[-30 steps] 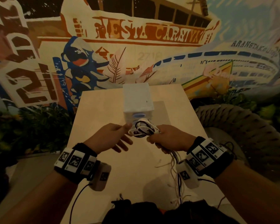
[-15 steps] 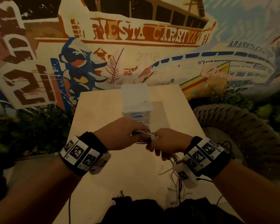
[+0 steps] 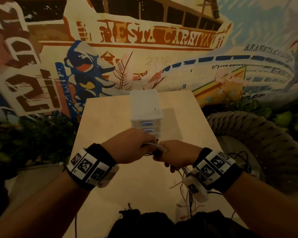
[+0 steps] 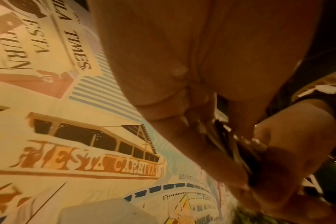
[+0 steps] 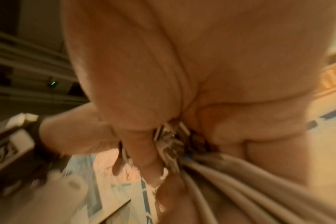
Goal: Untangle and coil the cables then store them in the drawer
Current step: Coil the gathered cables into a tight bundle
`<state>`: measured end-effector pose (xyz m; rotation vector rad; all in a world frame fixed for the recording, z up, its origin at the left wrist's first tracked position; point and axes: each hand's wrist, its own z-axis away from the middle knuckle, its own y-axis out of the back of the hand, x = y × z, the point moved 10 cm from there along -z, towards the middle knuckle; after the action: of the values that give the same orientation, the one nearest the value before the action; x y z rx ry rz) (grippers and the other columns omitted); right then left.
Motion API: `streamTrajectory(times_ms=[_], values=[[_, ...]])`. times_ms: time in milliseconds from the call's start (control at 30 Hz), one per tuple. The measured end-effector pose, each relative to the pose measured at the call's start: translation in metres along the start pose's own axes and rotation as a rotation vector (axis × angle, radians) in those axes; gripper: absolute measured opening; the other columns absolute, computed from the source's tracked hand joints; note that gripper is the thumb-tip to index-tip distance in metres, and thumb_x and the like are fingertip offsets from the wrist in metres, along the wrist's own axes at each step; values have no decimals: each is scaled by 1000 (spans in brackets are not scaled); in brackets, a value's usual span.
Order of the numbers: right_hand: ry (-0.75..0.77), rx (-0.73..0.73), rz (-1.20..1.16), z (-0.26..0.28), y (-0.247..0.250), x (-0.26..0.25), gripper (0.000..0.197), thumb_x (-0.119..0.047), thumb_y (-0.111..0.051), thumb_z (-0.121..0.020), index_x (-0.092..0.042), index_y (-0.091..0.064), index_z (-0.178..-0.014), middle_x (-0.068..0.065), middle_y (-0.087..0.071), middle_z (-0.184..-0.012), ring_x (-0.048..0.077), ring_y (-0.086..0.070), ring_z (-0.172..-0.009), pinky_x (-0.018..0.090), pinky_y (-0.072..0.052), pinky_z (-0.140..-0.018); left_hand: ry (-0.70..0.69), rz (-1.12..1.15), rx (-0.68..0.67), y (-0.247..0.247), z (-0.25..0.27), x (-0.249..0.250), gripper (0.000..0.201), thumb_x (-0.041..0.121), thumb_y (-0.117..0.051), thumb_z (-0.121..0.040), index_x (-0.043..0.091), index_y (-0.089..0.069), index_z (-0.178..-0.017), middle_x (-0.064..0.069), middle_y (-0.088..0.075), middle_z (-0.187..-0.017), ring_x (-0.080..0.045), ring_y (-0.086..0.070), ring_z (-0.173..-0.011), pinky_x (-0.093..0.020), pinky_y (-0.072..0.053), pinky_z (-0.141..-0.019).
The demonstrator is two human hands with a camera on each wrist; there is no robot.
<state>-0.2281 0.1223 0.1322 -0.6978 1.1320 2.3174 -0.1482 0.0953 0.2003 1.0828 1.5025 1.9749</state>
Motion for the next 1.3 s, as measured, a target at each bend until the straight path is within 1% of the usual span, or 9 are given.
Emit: streamTrajectory(times_ms=[133, 267, 367, 533, 700, 833, 1133, 1233, 1300], values=[[62, 85, -125, -1, 21, 0, 20, -41, -55, -100, -21, -58, -103, 4, -64, -80, 15, -61, -56, 30, -51, -58, 29, 290, 219, 19, 4, -22, 65, 62, -64, -87, 36, -47, -144, 23, -63, -114, 4, -63, -94, -8, -48, -76], [199, 64, -405, 10, 39, -14, 28, -31, -64, -96, -11, -55, -79, 8, -48, -63, 21, -46, -52, 35, -43, -58, 123, 595, 234, 5, 6, -41, 77, 82, -64, -73, 54, -41, -141, 23, -64, -124, 2, -64, -107, -32, -59, -87], [286, 1, -362, 18, 35, -36, 25, -22, -57, -100, -8, -57, -79, 11, -50, -65, 24, -50, -56, 32, -48, -58, -14, 835, 145, 0, -2, -6, 42, 59, -71, -83, 57, -59, -124, 22, -64, -130, -3, -62, -119, -29, -54, -96], [402, 0, -444, 32, 33, -66, 10, -9, -54, -100, -5, -64, -101, 30, -59, -89, 37, -59, -77, 26, -54, -67, -180, 1033, 201, 30, -9, 23, 19, 27, -62, -100, 18, -73, -112, -4, -71, -124, -24, -64, -121, -40, -52, -103], [486, -4, -473, 28, 26, -65, 16, -17, -67, -96, -9, -61, -109, 15, -62, -75, 24, -62, -62, 39, -55, -63, -189, 1185, 371, 62, -2, 13, 28, 16, -44, -104, 3, -59, -84, -34, -65, -97, -24, -70, -104, -31, -55, -92], [416, -26, -398, 19, 12, -40, 49, -53, -59, -94, -5, -59, -86, 6, -49, -64, 19, -53, -56, 34, -53, -67, -97, 1434, 431, 65, -1, -5, 41, 31, -42, -102, 16, -54, -66, -3, -46, -56, -23, -49, -54, -35, -52, -64], [211, 35, -215, 24, 12, 1, 41, -60, -42, -99, -24, -58, -87, -8, -42, -66, 12, -39, -56, 30, -44, -57, 143, 784, 462, 43, 4, -35, 13, 28, -70, -92, 28, -75, -79, 6, -60, -53, -12, -55, -48, -24, -48, -52], [209, 64, -203, 25, 17, -1, 35, -50, -40, -104, -26, -63, -97, -5, -38, -68, 12, -34, -54, 29, -37, -51, 97, 455, 430, 43, 12, -25, 20, 24, -60, -101, 30, -75, -113, 21, -73, -88, 7, -66, -83, -7, -47, -75], [207, 82, -232, 25, 20, -2, 31, -46, -41, -105, -25, -64, -102, -3, -37, -68, 15, -31, -54, 31, -34, -50, 60, 309, 369, 39, 11, -20, 29, 28, -60, -101, 31, -70, -127, 12, -73, -118, -1, -66, -105, -14, -50, -88]])
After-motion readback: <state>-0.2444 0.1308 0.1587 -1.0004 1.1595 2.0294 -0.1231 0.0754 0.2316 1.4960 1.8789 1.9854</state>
